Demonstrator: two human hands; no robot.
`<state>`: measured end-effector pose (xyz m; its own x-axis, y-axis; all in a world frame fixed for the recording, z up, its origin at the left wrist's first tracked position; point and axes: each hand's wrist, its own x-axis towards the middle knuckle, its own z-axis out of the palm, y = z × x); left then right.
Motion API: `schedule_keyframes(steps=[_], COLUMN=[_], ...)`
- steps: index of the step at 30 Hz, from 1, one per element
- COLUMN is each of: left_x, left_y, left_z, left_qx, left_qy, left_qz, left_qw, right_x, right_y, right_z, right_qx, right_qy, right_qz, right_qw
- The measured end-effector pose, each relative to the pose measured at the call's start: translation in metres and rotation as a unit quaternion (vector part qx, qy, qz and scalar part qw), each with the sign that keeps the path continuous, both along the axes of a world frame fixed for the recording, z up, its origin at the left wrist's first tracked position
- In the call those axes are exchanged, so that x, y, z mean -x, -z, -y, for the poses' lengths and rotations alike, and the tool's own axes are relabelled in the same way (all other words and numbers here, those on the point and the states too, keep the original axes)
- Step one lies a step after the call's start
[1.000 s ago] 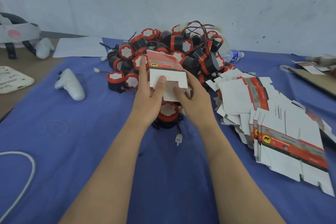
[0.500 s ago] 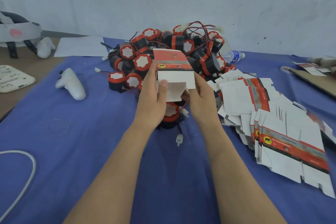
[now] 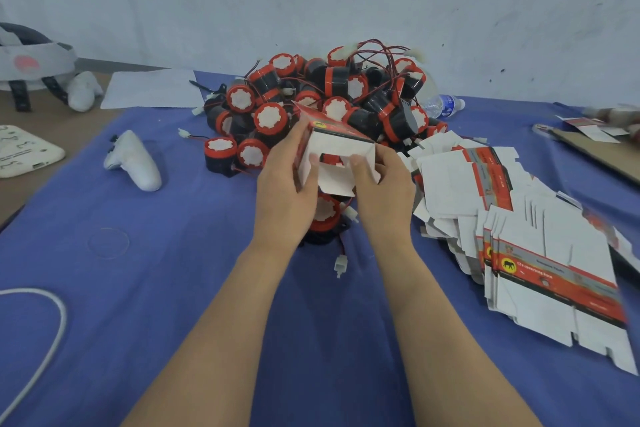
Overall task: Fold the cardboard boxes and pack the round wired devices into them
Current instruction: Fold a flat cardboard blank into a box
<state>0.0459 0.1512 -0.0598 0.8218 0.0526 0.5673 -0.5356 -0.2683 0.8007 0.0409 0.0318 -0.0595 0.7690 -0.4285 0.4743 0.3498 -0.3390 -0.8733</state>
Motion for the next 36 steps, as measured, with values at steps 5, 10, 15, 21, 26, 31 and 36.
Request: schedule_keyframes(steps=[5, 10, 15, 21, 26, 31, 36], left_x=[0.005, 0.0, -0.007, -0.01, -0.01, -0.011, -0.01], left_y=[-0.001, 0.001, 0.006, 0.001, 0.001, 0.002, 0.002], left_z=[0.004, 0.002, -0.004, -0.012, -0.012, -0.014, -0.011], left_qx=[0.017, -0.052, -0.067, 0.096, 0.086, 0.062, 0.067], left_qy=[0.113, 0.073, 0.001, -0.078, -0.063, -0.023, -0.012], left_qz=[-0.032, -0.002, -0.026, -0.057, -0.069, -0.07, -0.059], left_qw=[0.993, 0.996, 0.997, 0.991, 0.992, 0.995, 0.996], right_x=[-0.001, -0.002, -0.001, 0.006, 0.004, 0.004, 0.005], right_y=[0.0, 0.001, 0.003, -0.008, -0.01, -0.008, -0.01], right_z=[0.005, 0.009, 0.006, -0.012, -0.001, 0.005, 0.006], right_qx=[-0.033, 0.01, 0.048, -0.001, -0.043, 0.029, -0.067], right_qy=[0.032, 0.037, 0.006, -0.208, -0.23, -0.154, -0.23], right_qz=[0.004, -0.014, -0.008, -0.002, -0.025, -0.013, -0.014], right_qw=[0.999, 0.999, 0.999, 0.978, 0.972, 0.988, 0.971])
